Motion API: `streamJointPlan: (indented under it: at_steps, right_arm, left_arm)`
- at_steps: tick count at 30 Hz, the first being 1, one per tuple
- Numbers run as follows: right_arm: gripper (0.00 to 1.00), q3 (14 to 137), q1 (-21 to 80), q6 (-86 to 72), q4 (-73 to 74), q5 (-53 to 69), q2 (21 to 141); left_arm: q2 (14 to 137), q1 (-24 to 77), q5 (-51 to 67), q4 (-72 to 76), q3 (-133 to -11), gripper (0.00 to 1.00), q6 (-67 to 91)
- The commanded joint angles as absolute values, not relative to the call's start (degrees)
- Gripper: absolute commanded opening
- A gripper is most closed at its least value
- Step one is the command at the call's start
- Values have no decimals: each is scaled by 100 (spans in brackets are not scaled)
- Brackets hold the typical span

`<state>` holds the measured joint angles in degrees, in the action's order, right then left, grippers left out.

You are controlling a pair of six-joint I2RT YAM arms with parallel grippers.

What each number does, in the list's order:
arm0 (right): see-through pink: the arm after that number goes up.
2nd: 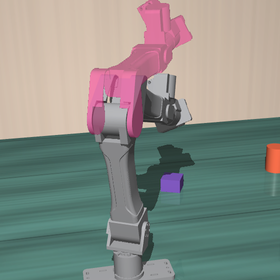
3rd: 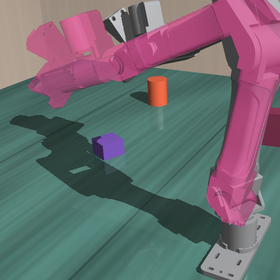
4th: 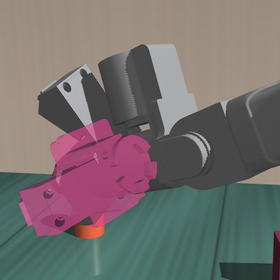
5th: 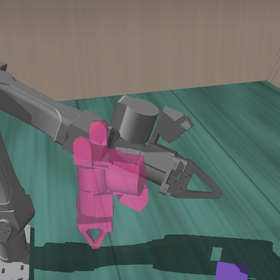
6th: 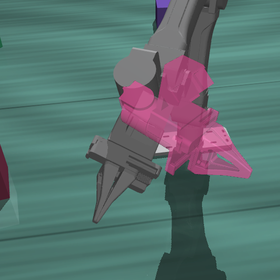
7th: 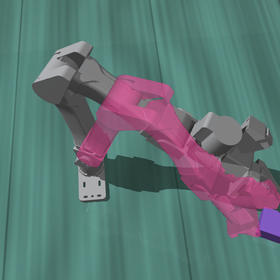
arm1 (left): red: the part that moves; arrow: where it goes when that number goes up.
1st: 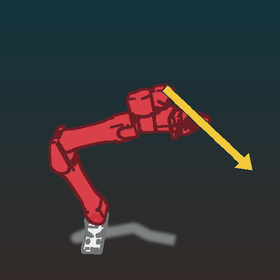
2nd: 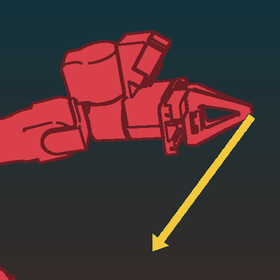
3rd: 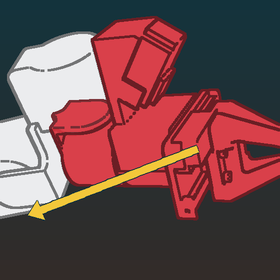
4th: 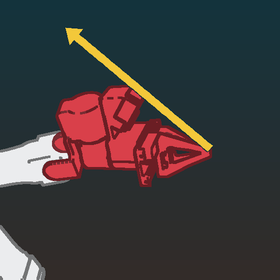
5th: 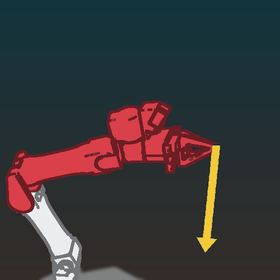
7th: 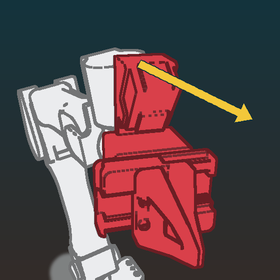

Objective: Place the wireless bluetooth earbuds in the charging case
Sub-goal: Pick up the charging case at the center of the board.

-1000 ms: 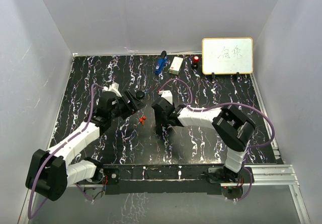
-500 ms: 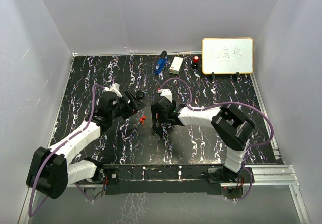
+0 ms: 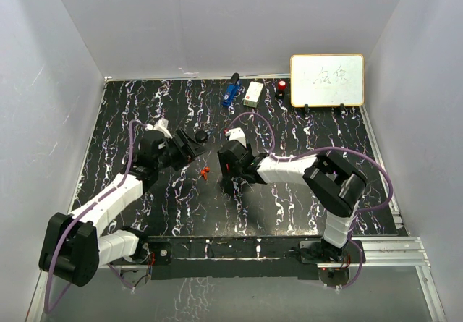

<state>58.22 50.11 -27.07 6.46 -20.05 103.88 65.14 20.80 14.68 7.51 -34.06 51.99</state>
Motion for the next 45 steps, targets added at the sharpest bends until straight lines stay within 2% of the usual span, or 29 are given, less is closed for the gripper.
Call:
streamJointPlan:
  at_steps: [1,5,10,14,19,25,29,35,45]
  right_arm:
    - [63,5585,4978,-2455,500,-2070,10383]
    - [56,5549,4972,-2378,414,-2052,10397]
    - [41,5417,4973,-2294,240,-2000,10245]
    - [33,4937,4975,-2001,-430,-1918,9482]
    - [33,4328,4967,-1491,-1459,-1458,8271]
    - [31,4285,4955,-1088,-1758,-892,7782]
    - [31,4262,4956,-960,-1920,-551,7642]
    - [31,4336,4957,-897,-1977,-265,7656]
    - [31,4532,4955,-917,-1868,-213,7866]
  left_arm:
    - [6328,1917,1755,659,-3550,73,5080]
    - [6316,1849,1820,674,-3510,72,5084]
    - [6412,1787,2072,887,-3433,71,5144]
    - [6777,1776,2642,1285,-3515,69,5291]
    - [7252,1790,3242,1979,-3543,67,5699]
    - [7493,1941,3441,2480,-3563,64,5936]
    - [7567,2054,3442,2702,-3543,63,6074]
    - [7602,2166,3443,2938,-3530,56,6184]
    - [7551,2380,3489,3099,-3502,51,6206]
